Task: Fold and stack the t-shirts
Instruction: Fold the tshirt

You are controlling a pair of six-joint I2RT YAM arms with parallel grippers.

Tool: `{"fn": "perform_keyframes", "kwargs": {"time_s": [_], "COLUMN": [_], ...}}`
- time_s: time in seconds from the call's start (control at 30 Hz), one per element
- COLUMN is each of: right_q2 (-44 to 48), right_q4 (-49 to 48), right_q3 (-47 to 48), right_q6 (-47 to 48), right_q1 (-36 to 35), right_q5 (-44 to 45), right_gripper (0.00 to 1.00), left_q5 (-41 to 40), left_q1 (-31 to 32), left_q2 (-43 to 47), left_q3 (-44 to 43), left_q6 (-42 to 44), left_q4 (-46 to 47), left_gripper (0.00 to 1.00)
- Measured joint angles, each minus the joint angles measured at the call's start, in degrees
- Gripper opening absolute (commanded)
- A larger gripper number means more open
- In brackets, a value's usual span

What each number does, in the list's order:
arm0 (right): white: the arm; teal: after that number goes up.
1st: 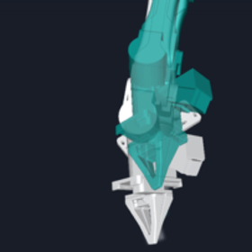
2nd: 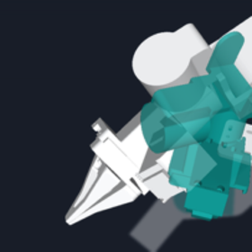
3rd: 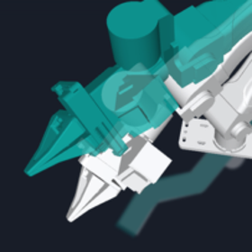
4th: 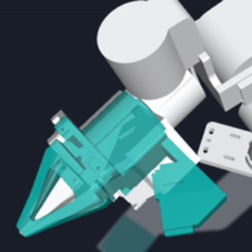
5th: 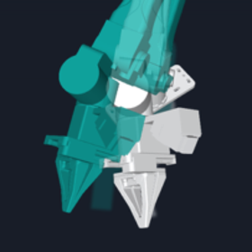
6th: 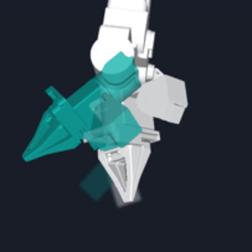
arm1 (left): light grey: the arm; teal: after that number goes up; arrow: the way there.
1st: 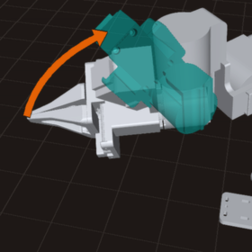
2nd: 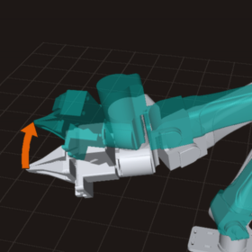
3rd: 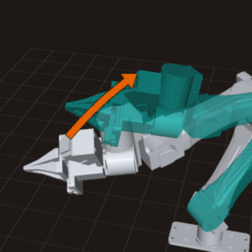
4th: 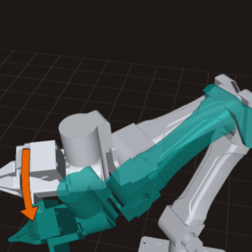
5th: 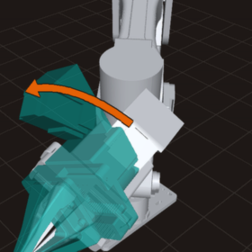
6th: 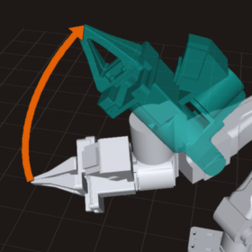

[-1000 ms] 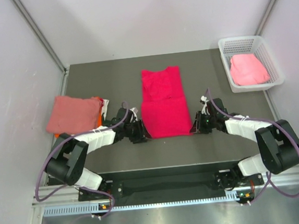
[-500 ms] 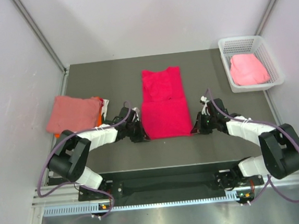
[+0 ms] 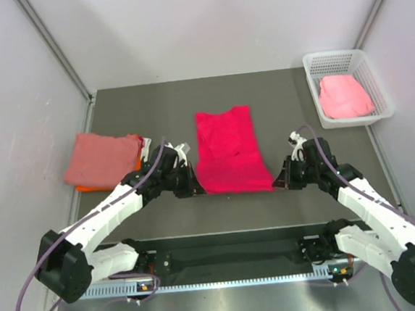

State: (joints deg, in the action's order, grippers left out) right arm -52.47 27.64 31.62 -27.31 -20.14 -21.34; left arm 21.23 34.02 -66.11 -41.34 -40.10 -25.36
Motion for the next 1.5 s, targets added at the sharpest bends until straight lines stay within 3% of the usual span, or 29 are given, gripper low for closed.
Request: {"fn": "perform_keyframes", "kwargs": {"time_s": [0.17, 0.33, 0.6, 0.83, 0.97, 1.0, 1.03, 1.07, 1.1, 1.27, 1.5], "right_q2": [-0.13, -10.21, -34.16, -50.64, -62.25, -64.76, -67.23, -69.55, -71.49, -73.99, -58.71], "right_q4": [5.16, 6.32, 5.22, 4.07, 3.43, 2.67, 1.46, 0.76, 0.0, -3.52, -12.26], "right_q3": [7.89, 20.76, 40.26, 53.88, 66.45, 69.09, 71.45, 73.57, 75.32, 74.9, 51.43], "right_q6": [0.81, 2.1, 4.11, 4.22, 3.87, 3.56, 2.86, 2.25, 1.95, 2.8, 2.69], "right_q1": [0.0, 0.09, 2.82, 6.4, 8.2, 8.52, 8.92, 9.25, 9.55, 10.23, 10.29], "right_q5": [2.54, 5.42, 5.7, 2.62, 0.24, -0.35, -1.05, -1.44, -1.64, -1.75, -2.32], "right_gripper": [0.0, 0.0, 0.0, 0.0, 0.02, 0.19, 0.41, 0.74, 0.83, 0.84, 0.75], "left_q5": [1.51, 5.2, 10.54, 10.84, 12.39, 12.74, 13.38, 14.01, 14.32, 13.79, 6.03], "left_q1": [-1.4, -7.65, -16.39, -19.71, -21.51, -22.03, -22.56, -23.06, -23.56, -24.87, -23.89], "left_q2": [0.15, -6.14, -24.7, -43.69, -54.88, -57.88, -60.92, -63.95, -67.28, -70.82, -58.47], "left_q3": [-6.62, -14.97, -30.29, -49.2, -60.02, -62.42, -65.13, -68.08, -71.14, -71.82, -59.95], "left_q6": [0.28, 1.92, 5.73, 7.3, 5.42, 4.5, 3.76, 3.1, 2.05, 1.01, 6.56], "left_q4": [-2.93, -3.98, -5.66, -7.23, -5.05, -3.8, -2.93, -2.16, -1.22, 0.63, -1.03], "left_gripper": [0.0, 0.0, 0.0, 0.0, 0.0, 0.24, 0.54, 0.75, 0.98, 0.99, 0.99]}}
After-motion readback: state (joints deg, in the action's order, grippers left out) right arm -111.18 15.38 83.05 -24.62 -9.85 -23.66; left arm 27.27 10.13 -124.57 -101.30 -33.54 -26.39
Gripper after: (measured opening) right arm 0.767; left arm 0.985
